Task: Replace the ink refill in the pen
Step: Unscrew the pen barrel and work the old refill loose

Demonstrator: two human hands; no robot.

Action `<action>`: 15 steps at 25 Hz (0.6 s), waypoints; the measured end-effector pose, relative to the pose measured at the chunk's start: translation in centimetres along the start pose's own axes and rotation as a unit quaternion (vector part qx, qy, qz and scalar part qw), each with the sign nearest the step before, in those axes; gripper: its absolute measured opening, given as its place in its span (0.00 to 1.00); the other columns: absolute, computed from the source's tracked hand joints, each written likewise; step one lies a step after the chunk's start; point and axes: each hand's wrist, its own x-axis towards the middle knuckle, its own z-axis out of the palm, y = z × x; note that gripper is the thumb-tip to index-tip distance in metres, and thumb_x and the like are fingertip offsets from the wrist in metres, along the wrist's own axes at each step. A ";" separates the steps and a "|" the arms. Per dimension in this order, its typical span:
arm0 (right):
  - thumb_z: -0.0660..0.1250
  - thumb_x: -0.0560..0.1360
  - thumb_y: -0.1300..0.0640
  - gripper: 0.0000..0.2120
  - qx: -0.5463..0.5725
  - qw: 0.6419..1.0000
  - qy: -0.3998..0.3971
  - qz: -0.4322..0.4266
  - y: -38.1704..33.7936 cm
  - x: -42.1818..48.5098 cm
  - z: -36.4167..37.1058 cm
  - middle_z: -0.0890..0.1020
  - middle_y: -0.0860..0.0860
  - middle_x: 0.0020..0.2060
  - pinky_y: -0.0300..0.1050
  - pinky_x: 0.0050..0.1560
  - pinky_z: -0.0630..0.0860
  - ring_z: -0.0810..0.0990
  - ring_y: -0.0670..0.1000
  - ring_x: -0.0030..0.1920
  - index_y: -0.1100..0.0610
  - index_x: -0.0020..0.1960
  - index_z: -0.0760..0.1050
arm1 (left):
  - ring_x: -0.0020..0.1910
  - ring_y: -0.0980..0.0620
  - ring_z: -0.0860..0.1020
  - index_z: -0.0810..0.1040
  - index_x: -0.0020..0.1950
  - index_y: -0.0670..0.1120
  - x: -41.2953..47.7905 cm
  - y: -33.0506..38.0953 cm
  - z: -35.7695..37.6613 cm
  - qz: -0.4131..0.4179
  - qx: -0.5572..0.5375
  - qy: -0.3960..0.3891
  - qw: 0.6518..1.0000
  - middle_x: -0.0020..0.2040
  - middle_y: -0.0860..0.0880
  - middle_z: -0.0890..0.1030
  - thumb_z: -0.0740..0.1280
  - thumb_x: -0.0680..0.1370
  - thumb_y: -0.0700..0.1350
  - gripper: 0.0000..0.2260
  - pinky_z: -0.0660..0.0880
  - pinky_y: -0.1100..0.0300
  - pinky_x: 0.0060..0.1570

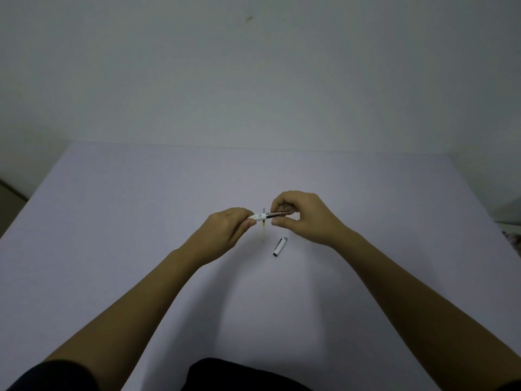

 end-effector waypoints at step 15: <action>0.70 0.72 0.50 0.04 0.000 1.000 -0.002 0.024 -0.8 0.0 -0.4 0.78 0.42 0.32 0.34 0.36 0.72 0.76 0.42 0.34 0.49 0.41 0.76 | 0.37 0.53 0.72 0.76 0.52 0.43 -0.1 0.3 -0.1 -0.007 -0.009 0.012 1.000 0.40 0.52 0.77 0.58 0.80 0.46 0.10 0.67 0.62 0.39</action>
